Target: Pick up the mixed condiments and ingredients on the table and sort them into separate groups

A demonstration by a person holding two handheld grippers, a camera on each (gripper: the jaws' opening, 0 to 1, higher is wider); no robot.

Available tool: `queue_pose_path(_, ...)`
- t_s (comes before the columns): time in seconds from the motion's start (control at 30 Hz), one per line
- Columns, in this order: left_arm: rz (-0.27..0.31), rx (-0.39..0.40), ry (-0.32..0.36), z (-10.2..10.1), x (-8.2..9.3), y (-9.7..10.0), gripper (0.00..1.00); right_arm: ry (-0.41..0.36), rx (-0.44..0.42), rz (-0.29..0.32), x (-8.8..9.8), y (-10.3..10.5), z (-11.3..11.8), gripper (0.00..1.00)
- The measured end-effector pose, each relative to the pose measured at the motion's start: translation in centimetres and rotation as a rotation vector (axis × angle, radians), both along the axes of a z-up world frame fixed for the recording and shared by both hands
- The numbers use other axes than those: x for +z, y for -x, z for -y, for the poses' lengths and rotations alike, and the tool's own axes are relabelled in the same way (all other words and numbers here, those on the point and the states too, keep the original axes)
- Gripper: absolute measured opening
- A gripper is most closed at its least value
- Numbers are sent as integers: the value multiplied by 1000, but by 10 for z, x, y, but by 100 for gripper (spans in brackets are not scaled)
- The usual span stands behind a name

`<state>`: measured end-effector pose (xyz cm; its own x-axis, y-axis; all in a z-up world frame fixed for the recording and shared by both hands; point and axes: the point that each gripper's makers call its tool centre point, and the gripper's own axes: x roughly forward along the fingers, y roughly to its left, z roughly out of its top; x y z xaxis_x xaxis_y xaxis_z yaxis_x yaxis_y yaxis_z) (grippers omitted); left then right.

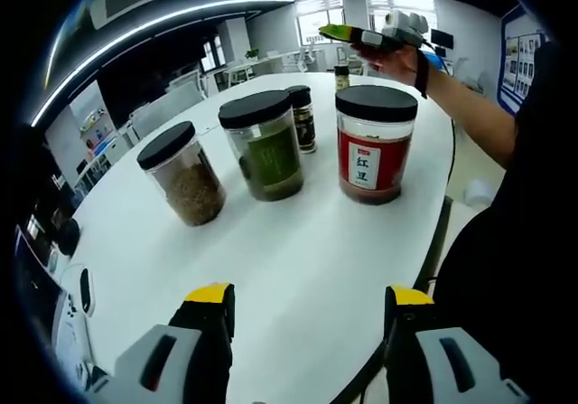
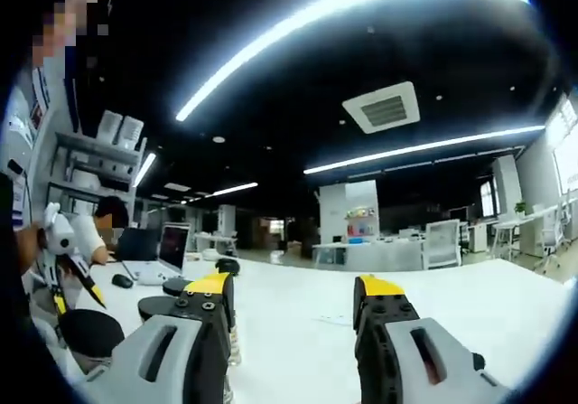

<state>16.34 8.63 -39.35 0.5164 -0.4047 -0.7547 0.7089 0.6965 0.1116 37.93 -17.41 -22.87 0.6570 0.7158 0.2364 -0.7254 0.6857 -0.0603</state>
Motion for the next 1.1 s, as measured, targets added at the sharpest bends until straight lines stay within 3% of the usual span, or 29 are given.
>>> queue_pose_path(0.17,-5,-11,1,4,-2,1,67,27,82,1,-5,12,-20,55)
queue_pose_path(0.4,-6,-15,-5,4,-3,0,67,120,203,-31,-36,23,-48,55)
queue_pose_path(0.5,-7,-12,-3,4,-3,0,67,151,223,-87,-59,23,-57,55)
queue_pose_path(0.6,-15,-13,-7,2,-6,2,67,212,242,-101,-78,25,-68,55)
queue_pose_path(1.1,-28,0,-6,-1,-12,7,67,326,288,-148,-119,27,-99,54)
